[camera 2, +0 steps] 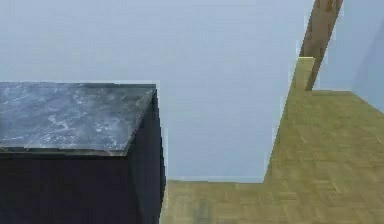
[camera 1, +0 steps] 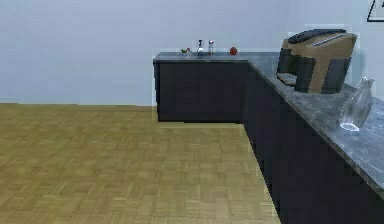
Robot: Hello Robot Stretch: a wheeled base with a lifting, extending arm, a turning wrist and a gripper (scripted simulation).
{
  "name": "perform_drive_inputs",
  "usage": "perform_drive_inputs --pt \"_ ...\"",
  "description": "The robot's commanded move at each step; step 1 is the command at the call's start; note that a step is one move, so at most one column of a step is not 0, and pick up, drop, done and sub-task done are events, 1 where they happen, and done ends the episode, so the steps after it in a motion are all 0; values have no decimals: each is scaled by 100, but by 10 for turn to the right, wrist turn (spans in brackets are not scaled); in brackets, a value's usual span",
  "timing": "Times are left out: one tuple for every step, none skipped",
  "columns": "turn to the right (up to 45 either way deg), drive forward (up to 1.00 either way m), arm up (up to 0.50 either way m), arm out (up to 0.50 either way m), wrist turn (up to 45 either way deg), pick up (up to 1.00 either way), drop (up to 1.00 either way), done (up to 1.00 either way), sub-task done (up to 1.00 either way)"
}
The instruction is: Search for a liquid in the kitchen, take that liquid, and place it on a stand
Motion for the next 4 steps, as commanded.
perform_drive_inputs --pt "0 100 0 0 0 0 0 0 0" --pt "30 0 0 0 0 0 0 0 0" --pt "0 95 0 0 0 0 0 0 0" --pt "-450 0 0 0 0 0 0 0 0"
